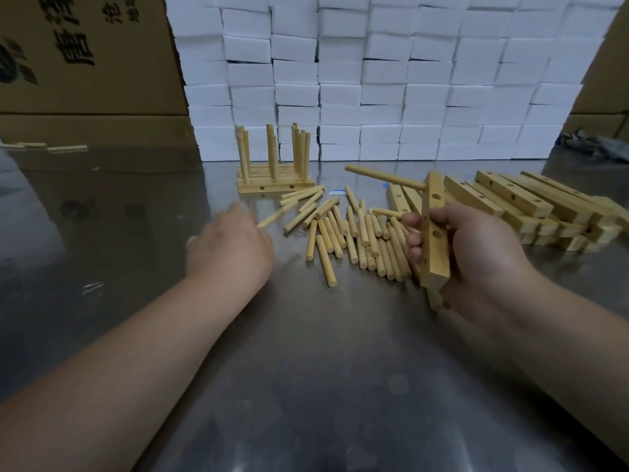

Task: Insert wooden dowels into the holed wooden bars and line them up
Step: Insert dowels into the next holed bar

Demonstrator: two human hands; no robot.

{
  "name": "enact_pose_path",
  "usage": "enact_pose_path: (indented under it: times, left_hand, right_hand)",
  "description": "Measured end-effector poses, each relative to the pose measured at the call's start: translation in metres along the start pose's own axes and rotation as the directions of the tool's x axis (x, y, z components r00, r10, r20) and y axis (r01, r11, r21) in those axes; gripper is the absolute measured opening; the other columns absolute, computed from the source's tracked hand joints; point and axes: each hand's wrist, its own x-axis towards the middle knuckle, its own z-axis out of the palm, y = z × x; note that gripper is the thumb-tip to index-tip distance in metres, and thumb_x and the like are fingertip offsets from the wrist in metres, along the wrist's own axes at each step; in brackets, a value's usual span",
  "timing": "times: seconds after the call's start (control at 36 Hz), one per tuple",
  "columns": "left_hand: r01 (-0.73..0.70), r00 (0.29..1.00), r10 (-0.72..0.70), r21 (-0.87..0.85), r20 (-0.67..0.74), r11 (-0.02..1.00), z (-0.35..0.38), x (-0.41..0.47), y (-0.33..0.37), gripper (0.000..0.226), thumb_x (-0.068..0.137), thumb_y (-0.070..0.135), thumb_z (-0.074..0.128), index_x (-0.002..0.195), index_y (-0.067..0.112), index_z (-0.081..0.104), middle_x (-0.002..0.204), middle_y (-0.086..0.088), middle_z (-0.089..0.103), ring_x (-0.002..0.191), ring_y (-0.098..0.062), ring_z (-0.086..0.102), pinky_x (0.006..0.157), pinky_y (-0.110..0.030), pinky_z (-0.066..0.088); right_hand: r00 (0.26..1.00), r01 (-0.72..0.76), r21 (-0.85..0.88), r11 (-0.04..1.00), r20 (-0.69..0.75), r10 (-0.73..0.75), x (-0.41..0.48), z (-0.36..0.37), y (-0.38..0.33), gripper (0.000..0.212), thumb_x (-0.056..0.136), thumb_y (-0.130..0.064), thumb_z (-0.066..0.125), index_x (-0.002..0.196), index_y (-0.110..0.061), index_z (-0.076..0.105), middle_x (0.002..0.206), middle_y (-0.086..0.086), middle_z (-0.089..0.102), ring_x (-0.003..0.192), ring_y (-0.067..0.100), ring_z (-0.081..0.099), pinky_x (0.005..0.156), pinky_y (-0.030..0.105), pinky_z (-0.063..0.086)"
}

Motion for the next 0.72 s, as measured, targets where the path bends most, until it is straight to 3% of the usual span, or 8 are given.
enact_pose_path:
  times: [0.11,0.19,0.25,0.33,0.42,0.53,0.72]
  left_hand:
    - [-0.227,0.969,0.186,-0.286,-0.161,0.931,-0.008,-0.012,0.006,0.005,0.094,0.026,0.040,0.090,0.024,0.042,0.071,0.010,0.041,0.065,-0.013,0.041,0.055,-0.028,0.028]
    - [-0.361,0.931,0.344,-0.447,-0.121,0.818,-0.010,-0.028,0.014,0.010,0.093,0.025,0.041,0.085,0.030,0.043,0.067,0.009,0.044,0.060,0.000,0.045,0.047,-0.017,0.030]
    - [-0.416,0.897,0.435,-0.498,-0.084,0.761,-0.009,-0.035,0.019,0.012,0.091,0.025,0.042,0.082,0.032,0.043,0.064,0.009,0.043,0.060,0.005,0.043,0.051,-0.010,0.034]
    - [-0.487,0.844,0.531,-0.514,-0.069,0.706,-0.007,-0.039,0.020,0.016,0.093,0.020,0.042,0.094,0.034,0.050,0.070,0.013,0.043,0.065,0.003,0.043,0.055,-0.010,0.032]
    - [-0.527,0.819,0.564,-0.519,-0.101,0.673,-0.008,-0.038,0.021,0.030,0.093,0.021,0.038,0.114,0.023,0.059,0.083,0.017,0.047,0.078,-0.001,0.046,0.064,-0.010,0.035]
    - [-0.550,0.814,0.563,-0.502,-0.144,0.667,-0.010,-0.038,0.022,0.039,0.088,0.023,0.037,0.118,0.018,0.061,0.091,0.011,0.053,0.083,-0.004,0.049,0.073,-0.021,0.040]
    - [-0.545,0.827,0.536,-0.485,-0.172,0.684,-0.011,-0.038,0.022,0.037,0.089,0.023,0.037,0.116,0.018,0.061,0.084,0.019,0.046,0.081,-0.004,0.049,0.064,-0.013,0.036]
  right_hand:
    - [1.000,0.012,0.089,0.996,-0.023,-0.010,0.001,0.000,-0.004,0.021,0.096,-0.009,0.043,0.111,0.003,0.052,0.080,0.008,0.066,0.042,0.009,0.054,0.040,0.015,0.044]
    - [1.000,0.009,0.111,0.994,-0.008,-0.008,0.002,0.000,-0.005,0.023,0.097,-0.013,0.044,0.113,0.002,0.053,0.083,0.008,0.069,0.045,0.009,0.057,0.042,0.015,0.046]
    - [1.000,0.017,0.097,0.995,-0.002,-0.017,0.002,0.001,-0.003,0.025,0.098,-0.015,0.044,0.115,0.001,0.055,0.081,0.008,0.071,0.047,0.009,0.060,0.043,0.016,0.047]
    - [1.000,0.026,0.077,0.997,0.011,-0.027,0.000,0.003,-0.001,0.027,0.098,-0.017,0.045,0.114,0.000,0.059,0.084,0.009,0.073,0.052,0.009,0.063,0.047,0.016,0.049]
    - [0.999,0.041,0.060,0.997,0.031,-0.043,-0.002,0.004,0.000,0.026,0.098,-0.017,0.046,0.111,-0.001,0.062,0.085,0.008,0.074,0.063,0.012,0.069,0.050,0.016,0.051]
    - [0.991,0.072,0.045,0.996,0.106,-0.076,-0.006,0.006,0.001,0.026,0.099,-0.014,0.042,0.116,-0.005,0.060,0.084,0.007,0.073,0.065,0.014,0.070,0.055,0.018,0.053]
    - [0.978,0.096,0.022,0.995,0.182,-0.098,-0.010,0.007,0.003,0.034,0.099,-0.011,0.039,0.128,-0.015,0.055,0.095,0.009,0.071,0.067,0.016,0.069,0.058,0.020,0.055]
